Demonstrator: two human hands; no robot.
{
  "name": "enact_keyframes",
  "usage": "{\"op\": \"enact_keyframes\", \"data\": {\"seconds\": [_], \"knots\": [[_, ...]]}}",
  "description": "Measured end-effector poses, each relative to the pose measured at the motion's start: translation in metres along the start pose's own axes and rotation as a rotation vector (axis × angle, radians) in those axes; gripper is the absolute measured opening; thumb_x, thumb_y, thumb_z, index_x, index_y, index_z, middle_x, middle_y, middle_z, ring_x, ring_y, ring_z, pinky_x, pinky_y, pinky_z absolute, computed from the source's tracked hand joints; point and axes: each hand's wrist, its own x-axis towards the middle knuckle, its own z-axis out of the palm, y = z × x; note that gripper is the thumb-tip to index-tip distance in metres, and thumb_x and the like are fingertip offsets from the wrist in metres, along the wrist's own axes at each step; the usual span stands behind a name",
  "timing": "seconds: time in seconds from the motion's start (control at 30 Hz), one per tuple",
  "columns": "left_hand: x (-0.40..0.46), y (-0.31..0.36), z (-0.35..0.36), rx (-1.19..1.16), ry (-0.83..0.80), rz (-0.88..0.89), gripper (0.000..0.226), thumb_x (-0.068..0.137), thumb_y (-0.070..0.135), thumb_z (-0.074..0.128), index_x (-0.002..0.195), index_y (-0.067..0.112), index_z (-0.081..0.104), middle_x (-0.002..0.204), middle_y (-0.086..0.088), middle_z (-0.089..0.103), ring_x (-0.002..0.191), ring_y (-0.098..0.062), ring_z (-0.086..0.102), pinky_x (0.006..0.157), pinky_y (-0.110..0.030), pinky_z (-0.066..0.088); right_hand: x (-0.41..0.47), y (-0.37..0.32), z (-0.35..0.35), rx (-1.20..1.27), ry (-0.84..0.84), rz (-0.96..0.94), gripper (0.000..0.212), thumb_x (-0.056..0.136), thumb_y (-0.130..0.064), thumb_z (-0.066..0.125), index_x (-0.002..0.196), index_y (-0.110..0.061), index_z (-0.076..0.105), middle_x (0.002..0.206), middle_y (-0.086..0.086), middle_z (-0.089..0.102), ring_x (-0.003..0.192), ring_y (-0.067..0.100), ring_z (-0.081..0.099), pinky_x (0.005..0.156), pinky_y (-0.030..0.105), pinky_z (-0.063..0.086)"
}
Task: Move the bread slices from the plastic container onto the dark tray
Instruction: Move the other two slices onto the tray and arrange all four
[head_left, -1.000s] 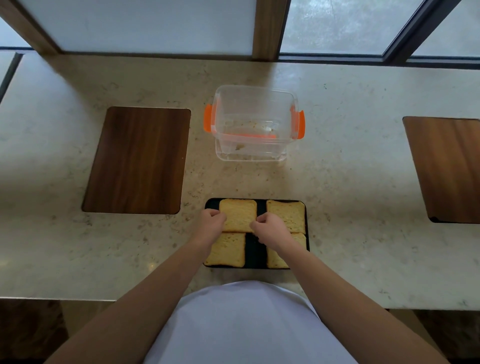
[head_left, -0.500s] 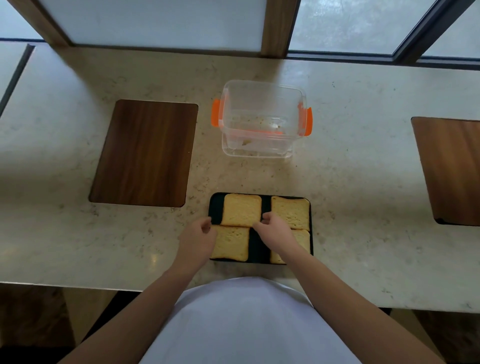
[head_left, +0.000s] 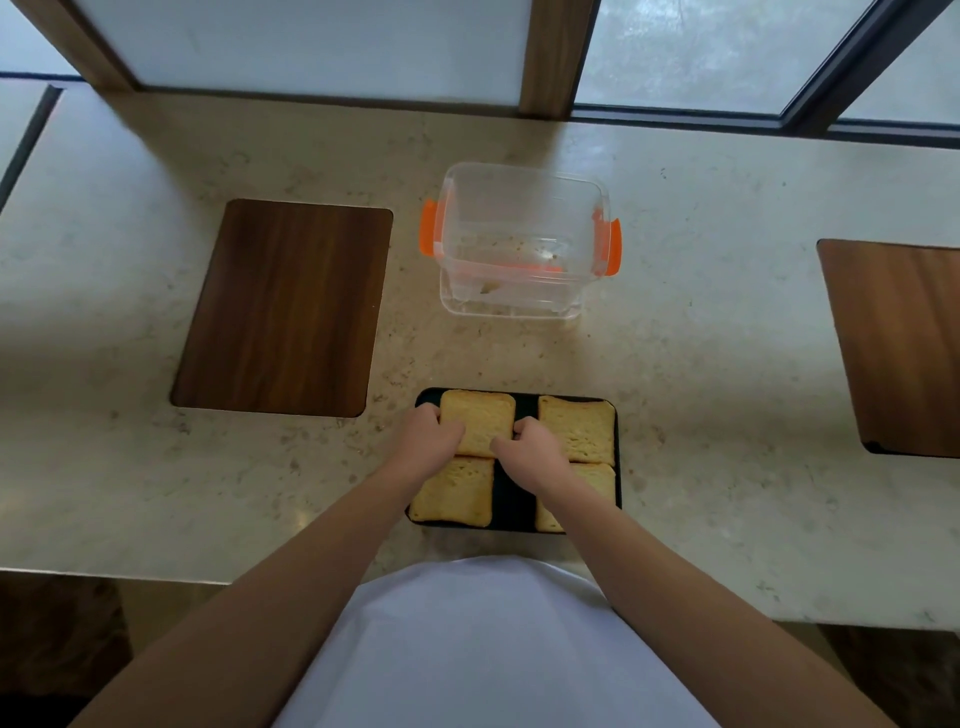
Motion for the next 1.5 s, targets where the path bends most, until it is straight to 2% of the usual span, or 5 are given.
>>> {"op": "enact_keyframes", "data": {"seconds": [0.43, 0.6, 0.7, 0.97, 1.5], "knots": [[-0.008, -0.008, -0.007, -0.093, 0.018, 0.029, 0.021, 0.087, 0.019, 0.053, 0.07, 0.017, 0.04, 0.067, 0.003, 0.036, 0.056, -0.011, 0.035, 0.051, -0.028, 0.026, -0.003, 0.0, 0.003, 0.022, -0.007, -0.013, 0.045, 0.088, -0.028, 0.056, 0.125, -0.003, 0.052, 0.099, 0.013, 0.069, 0.073, 0.018, 0.058, 0.057, 0.03, 0.045], [-0.029, -0.038, -0.014, -0.124, 0.0, -0.041, 0.034, 0.091, 0.023, 0.053, 0.12, 0.006, 0.059, 0.119, -0.013, 0.063, 0.109, -0.033, 0.06, 0.082, -0.038, 0.045, -0.023, 0.016, 0.004, 0.017, -0.118, 0.03, 0.05, 0.09, -0.031, 0.057, 0.131, -0.003, 0.05, 0.088, 0.007, 0.064, 0.074, 0.019, 0.061, 0.061, 0.034, 0.055], [-0.044, -0.057, -0.013, -0.155, -0.048, -0.092, 0.013, 0.089, 0.022, 0.052, 0.096, 0.012, 0.058, 0.102, -0.012, 0.063, 0.088, -0.026, 0.058, 0.074, -0.035, 0.042, -0.037, 0.024, 0.012, 0.028, -0.165, 0.053, 0.037, 0.09, -0.032, 0.06, 0.119, -0.011, 0.054, 0.105, 0.012, 0.065, 0.096, 0.024, 0.064, 0.082, 0.044, 0.058], [-0.046, -0.063, -0.005, -0.148, -0.053, -0.06, 0.029, 0.09, 0.02, 0.052, 0.069, 0.036, 0.039, 0.071, 0.011, 0.043, 0.062, -0.004, 0.04, 0.059, -0.026, 0.031, -0.043, 0.024, 0.018, 0.034, -0.17, 0.041, 0.019, 0.09, -0.032, 0.06, 0.102, -0.017, 0.057, 0.087, 0.003, 0.059, 0.078, 0.016, 0.054, 0.069, 0.034, 0.045], [-0.044, -0.046, 0.004, -0.094, -0.139, -0.128, 0.017, 0.087, 0.023, 0.053, 0.101, 0.015, 0.056, 0.079, -0.002, 0.056, 0.066, -0.013, 0.05, 0.056, -0.028, 0.038, -0.045, 0.029, 0.012, 0.014, -0.151, 0.056, 0.019, 0.087, -0.026, 0.06, 0.093, -0.009, 0.061, 0.082, 0.006, 0.051, 0.073, 0.019, 0.046, 0.066, 0.034, 0.036]]}}
